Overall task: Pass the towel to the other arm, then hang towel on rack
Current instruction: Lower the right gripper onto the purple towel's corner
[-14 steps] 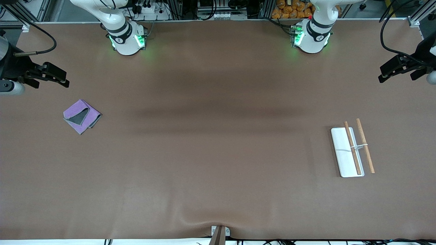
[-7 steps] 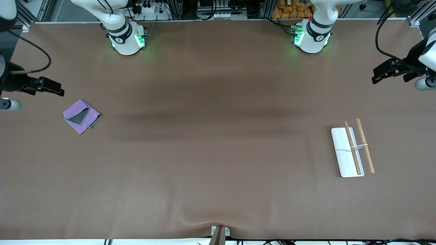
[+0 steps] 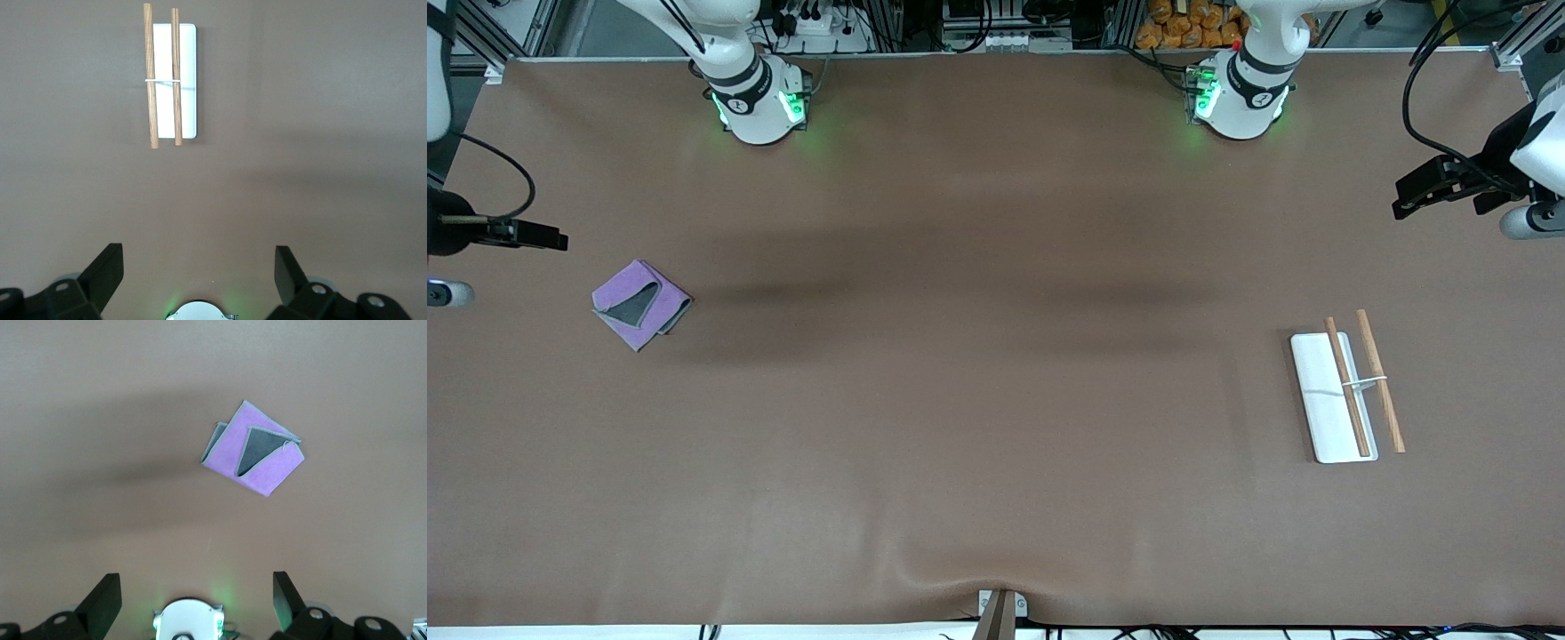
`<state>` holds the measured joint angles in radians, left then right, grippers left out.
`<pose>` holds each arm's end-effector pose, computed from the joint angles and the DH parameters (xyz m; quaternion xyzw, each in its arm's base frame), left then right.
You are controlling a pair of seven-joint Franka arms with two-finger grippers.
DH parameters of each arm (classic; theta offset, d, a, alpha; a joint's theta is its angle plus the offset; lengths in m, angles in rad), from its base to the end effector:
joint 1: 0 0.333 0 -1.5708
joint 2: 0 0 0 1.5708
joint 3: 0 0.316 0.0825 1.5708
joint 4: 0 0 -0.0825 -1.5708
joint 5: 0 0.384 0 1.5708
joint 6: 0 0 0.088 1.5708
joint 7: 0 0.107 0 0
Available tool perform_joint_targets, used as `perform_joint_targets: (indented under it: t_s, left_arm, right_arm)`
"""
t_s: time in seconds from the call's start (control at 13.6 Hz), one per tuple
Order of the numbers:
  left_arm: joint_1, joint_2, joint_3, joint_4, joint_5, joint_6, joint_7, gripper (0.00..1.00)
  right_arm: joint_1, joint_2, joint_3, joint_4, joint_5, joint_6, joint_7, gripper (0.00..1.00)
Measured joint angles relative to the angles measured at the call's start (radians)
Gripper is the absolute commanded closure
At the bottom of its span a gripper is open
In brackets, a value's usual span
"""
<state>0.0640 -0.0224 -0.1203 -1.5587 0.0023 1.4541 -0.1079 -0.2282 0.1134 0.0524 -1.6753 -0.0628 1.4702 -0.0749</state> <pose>0.5344 -0.0306 0.6325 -0.9988 -0.0259 0.0408 0.0059 0.5505 -0.1064 0.5063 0.9858 -0.0476 -0.1607 0.0084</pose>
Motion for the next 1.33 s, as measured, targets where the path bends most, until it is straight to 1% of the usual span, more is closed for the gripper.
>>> perform_joint_targets:
  t_s: [0.44,0.88,1.1,1.33]
  left_arm:
    - [0.000,0.001,-0.002,-0.015,0.000,0.009,0.000,0.00]
    - [0.000,0.002,-0.002,-0.024,0.000,0.015,0.000,0.00]
    - [0.000,0.002,-0.004,-0.027,0.000,0.020,0.000,0.00]
    - [0.000,0.002,-0.004,-0.035,0.000,0.026,0.000,0.00]
  right_arm:
    - [-0.152,0.003,-0.002,-0.306,-0.003,0.353,-0.239,0.00]
    - [-0.183,0.003,0.000,-0.572,-0.003,0.690,-0.274,0.00]
    - [-0.183,0.011,0.003,-0.651,-0.003,0.781,-0.279,0.00]
    - [-0.200,0.048,0.002,-0.689,-0.003,0.866,-0.304,0.00]
